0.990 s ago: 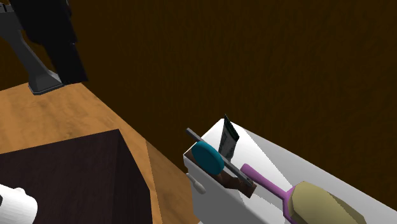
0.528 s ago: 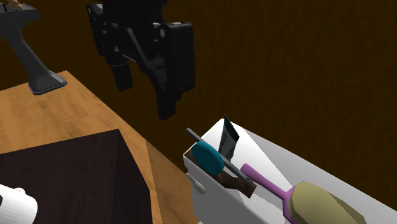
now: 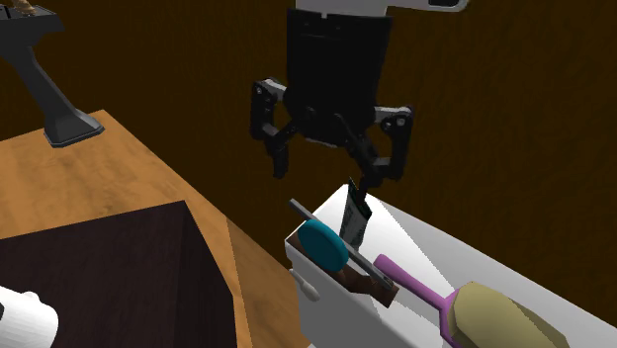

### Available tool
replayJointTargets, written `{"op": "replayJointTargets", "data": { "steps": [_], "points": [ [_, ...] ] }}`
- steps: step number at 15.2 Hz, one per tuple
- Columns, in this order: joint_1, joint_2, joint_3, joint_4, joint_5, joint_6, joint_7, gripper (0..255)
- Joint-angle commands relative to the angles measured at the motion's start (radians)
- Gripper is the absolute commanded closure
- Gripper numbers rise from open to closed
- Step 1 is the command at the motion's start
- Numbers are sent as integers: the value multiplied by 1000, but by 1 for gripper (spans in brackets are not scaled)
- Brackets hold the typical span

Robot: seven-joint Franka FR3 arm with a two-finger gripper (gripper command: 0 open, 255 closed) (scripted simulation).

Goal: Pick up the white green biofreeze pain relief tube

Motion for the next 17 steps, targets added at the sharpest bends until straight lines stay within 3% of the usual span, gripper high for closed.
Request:
{"op": "replayJointTargets", "data": {
  "steps": [1,6,16,17],
  "points": [
    [1,83,-9,54,9,32,-87,0],
    [3,272,8,196,37,86,-255,0],
    [-1,332,12,163,45,179,-261,0],
    [0,332,12,163,45,179,-260,255]
  ]
}}
